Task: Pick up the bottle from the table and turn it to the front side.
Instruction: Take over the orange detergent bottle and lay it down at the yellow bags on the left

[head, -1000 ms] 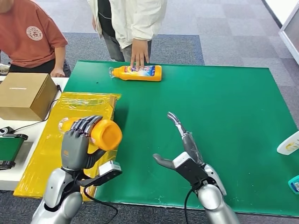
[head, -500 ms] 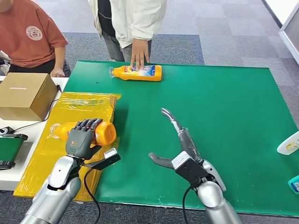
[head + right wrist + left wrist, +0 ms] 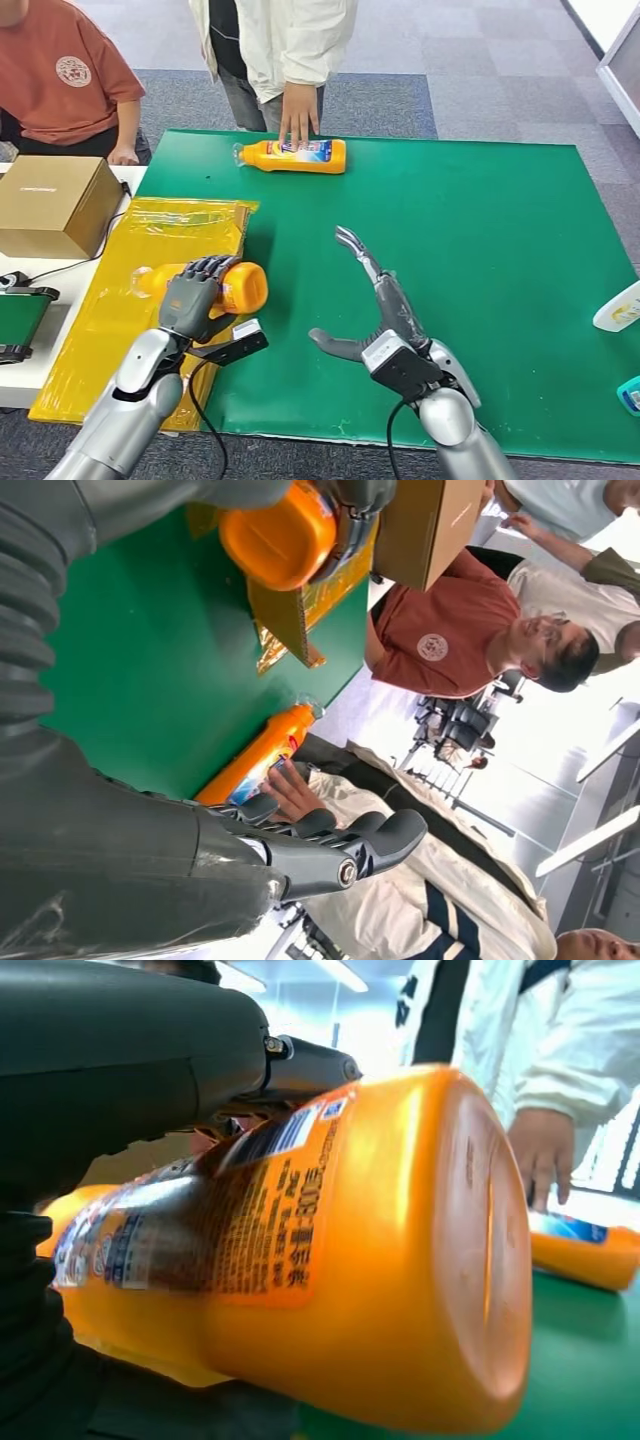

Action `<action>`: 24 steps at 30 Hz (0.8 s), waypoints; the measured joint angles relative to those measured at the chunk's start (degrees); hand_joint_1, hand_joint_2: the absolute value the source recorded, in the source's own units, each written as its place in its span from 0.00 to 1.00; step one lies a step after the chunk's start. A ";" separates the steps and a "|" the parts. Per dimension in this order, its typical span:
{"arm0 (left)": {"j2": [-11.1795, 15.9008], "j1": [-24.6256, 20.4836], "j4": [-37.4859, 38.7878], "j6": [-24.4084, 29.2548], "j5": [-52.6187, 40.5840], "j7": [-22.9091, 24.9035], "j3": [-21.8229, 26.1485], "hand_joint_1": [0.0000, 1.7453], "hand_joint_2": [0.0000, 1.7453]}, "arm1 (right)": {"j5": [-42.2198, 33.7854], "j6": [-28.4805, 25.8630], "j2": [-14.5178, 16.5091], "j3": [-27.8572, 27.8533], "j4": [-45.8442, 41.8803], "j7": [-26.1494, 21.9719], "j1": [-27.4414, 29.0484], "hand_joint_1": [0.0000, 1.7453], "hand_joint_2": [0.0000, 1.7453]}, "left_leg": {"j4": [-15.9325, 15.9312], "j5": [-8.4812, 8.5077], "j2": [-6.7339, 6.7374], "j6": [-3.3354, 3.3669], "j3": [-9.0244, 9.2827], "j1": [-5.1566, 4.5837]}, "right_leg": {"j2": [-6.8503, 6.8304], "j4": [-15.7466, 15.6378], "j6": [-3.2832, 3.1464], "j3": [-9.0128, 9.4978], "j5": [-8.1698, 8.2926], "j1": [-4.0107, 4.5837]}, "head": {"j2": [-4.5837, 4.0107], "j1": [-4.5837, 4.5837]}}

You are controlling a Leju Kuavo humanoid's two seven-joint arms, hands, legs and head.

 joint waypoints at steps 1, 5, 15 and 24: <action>-0.01 0.11 0.00 -0.51 0.93 -0.34 -0.20 0.13 1.00 | 0.06 -0.07 0.01 0.15 -0.07 -0.06 0.00 0.00 1.00 | 0.00 0.00 0.00 0.00 0.00 0.00 | 0.00 0.00 0.00 0.00 0.00 0.00 | -0.01 0.01; -0.13 0.63 -0.01 -2.06 3.54 -1.14 -0.87 0.00 1.00 | 0.36 -0.32 -0.01 0.50 -0.13 -0.21 0.01 0.00 1.00 | 0.00 0.00 0.00 0.00 0.00 0.00 | 0.00 0.00 0.01 0.01 0.00 0.00 | 0.01 0.01; -0.40 1.71 -1.84 -3.28 8.93 -2.59 -0.95 0.00 1.00 | 0.94 -1.05 -0.01 0.52 -0.65 -0.50 0.20 0.00 1.00 | 0.00 0.00 0.00 0.00 0.00 0.00 | 0.00 0.00 0.01 0.00 0.01 0.00 | 0.01 0.00; -0.27 3.04 -5.76 -3.74 10.90 -3.23 -0.60 0.00 1.00 | 1.43 -3.10 -0.41 -0.56 -2.35 -0.62 0.85 0.00 1.00 | 0.00 0.00 0.00 0.00 -0.01 0.00 | 0.00 0.00 0.01 0.00 0.01 0.00 | 0.01 0.01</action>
